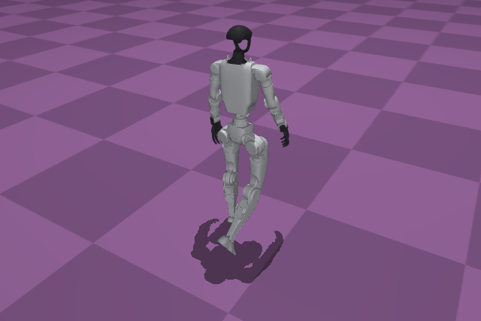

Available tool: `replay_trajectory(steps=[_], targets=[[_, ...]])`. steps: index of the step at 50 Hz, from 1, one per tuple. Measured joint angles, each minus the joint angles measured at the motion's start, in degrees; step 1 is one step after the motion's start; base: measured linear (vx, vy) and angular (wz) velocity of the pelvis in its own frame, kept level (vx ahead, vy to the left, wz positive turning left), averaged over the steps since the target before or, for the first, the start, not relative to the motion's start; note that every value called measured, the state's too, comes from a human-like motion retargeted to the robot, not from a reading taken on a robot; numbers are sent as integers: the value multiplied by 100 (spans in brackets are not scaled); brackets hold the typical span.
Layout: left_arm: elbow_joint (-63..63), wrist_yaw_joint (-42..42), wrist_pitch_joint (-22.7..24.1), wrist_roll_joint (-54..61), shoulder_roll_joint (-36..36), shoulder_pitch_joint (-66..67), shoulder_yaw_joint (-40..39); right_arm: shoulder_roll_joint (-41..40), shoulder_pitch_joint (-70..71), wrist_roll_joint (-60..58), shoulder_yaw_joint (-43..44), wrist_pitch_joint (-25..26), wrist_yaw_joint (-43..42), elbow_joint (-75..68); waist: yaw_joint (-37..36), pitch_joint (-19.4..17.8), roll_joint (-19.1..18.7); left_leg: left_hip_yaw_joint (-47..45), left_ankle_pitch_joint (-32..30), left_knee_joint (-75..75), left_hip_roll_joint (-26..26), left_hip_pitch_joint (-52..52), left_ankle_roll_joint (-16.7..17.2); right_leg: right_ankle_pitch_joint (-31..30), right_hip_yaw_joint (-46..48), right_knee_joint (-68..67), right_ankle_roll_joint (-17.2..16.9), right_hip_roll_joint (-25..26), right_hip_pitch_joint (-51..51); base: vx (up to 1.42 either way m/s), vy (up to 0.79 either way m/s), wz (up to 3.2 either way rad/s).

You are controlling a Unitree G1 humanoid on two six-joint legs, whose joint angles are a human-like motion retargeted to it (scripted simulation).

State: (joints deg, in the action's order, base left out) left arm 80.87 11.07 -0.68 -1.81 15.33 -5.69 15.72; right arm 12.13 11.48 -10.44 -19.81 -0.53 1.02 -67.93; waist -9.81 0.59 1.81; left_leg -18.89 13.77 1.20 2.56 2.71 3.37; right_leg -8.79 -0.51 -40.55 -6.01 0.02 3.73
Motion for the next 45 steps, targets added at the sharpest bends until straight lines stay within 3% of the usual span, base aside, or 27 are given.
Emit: replay_trajectory(steps=[3,6,9,12,15,19,22,25,28,30,33,37,40,45], targets=[[-136,-308,-140,-135,202,-980,92,57,-547,115,132,186,-55,-451,440,22,-160,246,230,-136,-2,-170,61,305,420,-1392,299,-159,-995,59,18,70],[-324,-498,-213,-139,418,-1944,95,176,-997,254,276,298,-47,-843,904,-69,-307,495,405,-205,-41,-398,127,910,688,-1828,559,-293,-1720,55,13,81],[-595,-613,-177,10,627,-2776,55,313,-1388,388,400,330,32,-1108,1359,-195,-426,755,557,-234,-80,-652,168,1367,958,-1376,691,-415,-2178,54,7,86],[-985,-701,-62,352,800,-3399,3,438,-1725,552,520,335,149,-1217,1776,-322,-482,1009,710,-266,-136,-903,208,1532,1227,-76,703,-505,-2332,55,1,86],[-1495,-786,76,919,902,-3781,-19,544,-1978,752,671,402,256,-1206,2145,-439,-399,1260,880,-327,-313,-1175,243,1131,1390,2032,584,-590,-2126,58,-6,86],[-2156,-924,51,1298,931,-3973,-46,561,-2074,609,1003,708,442,-1138,2423,-667,-119,1523,1117,-357,-573,-1764,245,477,1745,4303,-22,-751,-1708,66,-13,56],[-2522,-786,32,1034,841,-3830,-24,512,-2021,340,1183,792,680,-1118,2389,-654,-58,1609,1154,-385,-575,-2059,219,519,1654,4555,-365,-700,-1757,68,-17,11],[-2705,-501,27,614,651,-3425,52,476,-1864,132,1213,806,818,-1155,2221,-482,0,1708,993,-561,-632,-2206,130,104,1567,4555,-381,-722,-1586,71,-20,-4],[-2617,-164,63,-93,425,-2763,96,421,-1568,-23,1013,707,814,-1214,1958,-335,186,1732,465,-1149,-786,-2216,-33,187,1573,4555,-505,-863,-1178,75,-23,-21],[-2451,13,60,-467,276,-2190,126,386,-1315,1,776,632,696,-1227,1749,-256,367,1634,-27,-1995,-926,-1964,-193,498,1456,4555,-531,-1007,-859,74,-24,-34],[-2033,126,-5,-576,81,-1202,167,384,-833,182,422,524,313,-1149,1485,-42,544,1262,-490,-4222,-948,-744,-485,863,1284,4456,-380,-1196,-656,66,-21,-26],[-1089,10,-214,-199,-81,-92,102,465,30,297,231,468,-209,-853,977,-2,607,621,-159,-6470,-559,781,-1016,1144,987,4348,-140,-1156,-492,59,-16,-57],[-238,10,-423,-106,-108,578,-126,518,715,269,209,441,-389,-547,484,-128,737,219,367,-7040,-405,1487,-1341,1344,681,4276,-63,-1151,-307,57,-10,-100],[451,114,-622,4,0,1646,-388,627,1702,371,213,347,-596,125,-191,-281,879,25,289,-6232,-504,2396,-1329,1637,244,4162,-47,-1151,-70,55,-2,-90]])
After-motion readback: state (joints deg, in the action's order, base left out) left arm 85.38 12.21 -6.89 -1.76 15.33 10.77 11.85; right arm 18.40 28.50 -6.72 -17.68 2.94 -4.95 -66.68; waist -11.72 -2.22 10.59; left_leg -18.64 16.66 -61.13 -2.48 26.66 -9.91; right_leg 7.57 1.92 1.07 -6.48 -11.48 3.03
